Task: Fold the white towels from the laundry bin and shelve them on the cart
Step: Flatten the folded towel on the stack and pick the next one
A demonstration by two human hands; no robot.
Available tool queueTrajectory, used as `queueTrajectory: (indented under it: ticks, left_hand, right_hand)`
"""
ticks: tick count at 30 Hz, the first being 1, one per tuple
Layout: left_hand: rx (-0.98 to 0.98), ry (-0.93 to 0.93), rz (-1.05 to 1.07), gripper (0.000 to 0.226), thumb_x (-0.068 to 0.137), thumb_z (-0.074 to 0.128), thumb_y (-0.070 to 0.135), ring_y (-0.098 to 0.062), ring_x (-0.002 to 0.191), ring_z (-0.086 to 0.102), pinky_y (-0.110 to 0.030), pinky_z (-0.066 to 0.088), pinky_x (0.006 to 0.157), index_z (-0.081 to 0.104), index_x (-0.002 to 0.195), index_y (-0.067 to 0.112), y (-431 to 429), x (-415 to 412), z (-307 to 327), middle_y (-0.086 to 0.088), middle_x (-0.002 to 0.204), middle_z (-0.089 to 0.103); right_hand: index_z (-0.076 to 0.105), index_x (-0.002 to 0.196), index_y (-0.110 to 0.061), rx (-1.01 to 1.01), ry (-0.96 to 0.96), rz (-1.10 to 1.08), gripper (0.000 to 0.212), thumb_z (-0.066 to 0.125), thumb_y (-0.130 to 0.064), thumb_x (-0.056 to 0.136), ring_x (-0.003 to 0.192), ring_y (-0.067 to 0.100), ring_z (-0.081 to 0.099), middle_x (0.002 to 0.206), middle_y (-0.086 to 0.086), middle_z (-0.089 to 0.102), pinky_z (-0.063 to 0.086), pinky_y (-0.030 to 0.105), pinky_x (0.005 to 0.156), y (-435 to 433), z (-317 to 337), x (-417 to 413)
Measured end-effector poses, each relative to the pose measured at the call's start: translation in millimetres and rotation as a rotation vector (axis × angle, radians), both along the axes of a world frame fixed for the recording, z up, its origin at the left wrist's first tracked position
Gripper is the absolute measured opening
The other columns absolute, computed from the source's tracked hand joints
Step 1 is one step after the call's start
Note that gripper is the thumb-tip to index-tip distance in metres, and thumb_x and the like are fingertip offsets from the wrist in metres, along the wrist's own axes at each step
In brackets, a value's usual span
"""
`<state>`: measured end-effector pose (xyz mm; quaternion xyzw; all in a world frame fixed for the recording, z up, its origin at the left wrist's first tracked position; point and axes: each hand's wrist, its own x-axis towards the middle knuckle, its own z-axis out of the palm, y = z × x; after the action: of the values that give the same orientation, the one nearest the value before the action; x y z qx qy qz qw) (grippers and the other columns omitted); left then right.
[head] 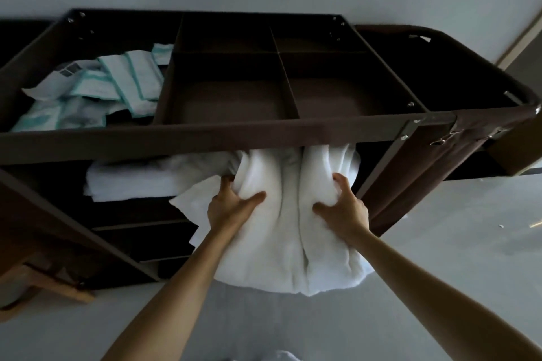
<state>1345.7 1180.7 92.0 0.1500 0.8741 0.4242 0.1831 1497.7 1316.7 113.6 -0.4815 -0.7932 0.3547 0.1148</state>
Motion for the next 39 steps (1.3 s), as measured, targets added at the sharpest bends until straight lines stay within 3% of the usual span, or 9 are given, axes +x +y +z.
queueTrajectory:
  ticks: [7, 21, 26, 29, 34, 39]
  left_hand:
    - [-0.103, -0.071, 0.076, 0.073, 0.068, 0.077, 0.047, -0.030, 0.113, 0.055, -0.033, 0.042, 0.087, 0.043, 0.127, 0.021, 10, 23, -7, -0.004, 0.122, 0.059]
    - [-0.052, -0.081, 0.142, 0.069, 0.067, 0.079, 0.043, -0.028, 0.104, 0.058, -0.028, 0.039, 0.077, 0.045, 0.123, 0.020, -18, 89, 4, -0.001, 0.114, 0.060]
    - [-0.048, -0.122, 0.143, 0.069, 0.066, 0.078, 0.044, -0.026, 0.100, 0.058, -0.033, 0.045, 0.082, 0.043, 0.121, 0.022, -50, 104, 5, 0.004, 0.102, 0.054]
    - [-0.013, -0.192, 0.146, 0.076, 0.064, 0.080, 0.042, -0.024, 0.098, 0.057, -0.035, 0.046, 0.088, 0.040, 0.126, 0.023, -73, 107, 5, 0.003, 0.106, 0.055]
    - [-0.006, -0.324, 0.202, 0.100, 0.059, 0.083, 0.043, -0.028, 0.107, 0.057, -0.035, 0.047, 0.089, 0.030, 0.141, 0.020, -122, 114, -3, -0.002, 0.124, 0.055]
    - [-0.003, -0.437, 0.178, 0.061, 0.054, 0.086, 0.040, -0.021, 0.082, 0.065, -0.034, 0.055, 0.079, 0.065, 0.103, 0.011, -163, 128, -12, 0.000, 0.090, 0.068]
  right_hand:
    - [0.035, 0.128, -0.038, -0.094, -0.049, 0.033, 0.063, 0.068, -0.033, 0.074, 0.073, 0.021, 0.063, 0.077, -0.005, 0.063, 0.052, 0.034, 0.078, 17, -17, 19]
    - [0.037, 0.126, -0.040, -0.096, -0.029, 0.095, 0.060, 0.068, -0.032, 0.075, 0.071, 0.018, 0.059, 0.071, -0.010, 0.056, 0.043, 0.027, 0.071, 0, -4, 79]
    - [0.036, 0.129, -0.040, -0.084, -0.037, 0.096, 0.062, 0.068, -0.032, 0.076, 0.066, 0.014, 0.053, 0.070, -0.011, 0.053, 0.040, 0.026, 0.066, -33, 1, 97]
    - [0.035, 0.130, -0.039, -0.071, -0.034, 0.086, 0.062, 0.067, -0.032, 0.077, 0.067, 0.014, 0.053, 0.070, -0.010, 0.054, 0.037, 0.026, 0.062, -59, 2, 106]
    - [0.037, 0.131, -0.036, -0.079, -0.038, 0.076, 0.062, 0.068, -0.030, 0.077, 0.068, 0.013, 0.051, 0.069, -0.011, 0.053, 0.041, 0.027, 0.072, -111, -2, 116]
    - [0.039, 0.131, -0.036, -0.056, -0.078, 0.083, 0.063, 0.067, -0.030, 0.075, 0.078, 0.021, 0.051, 0.079, -0.002, 0.056, 0.041, 0.028, 0.076, -153, -16, 123]
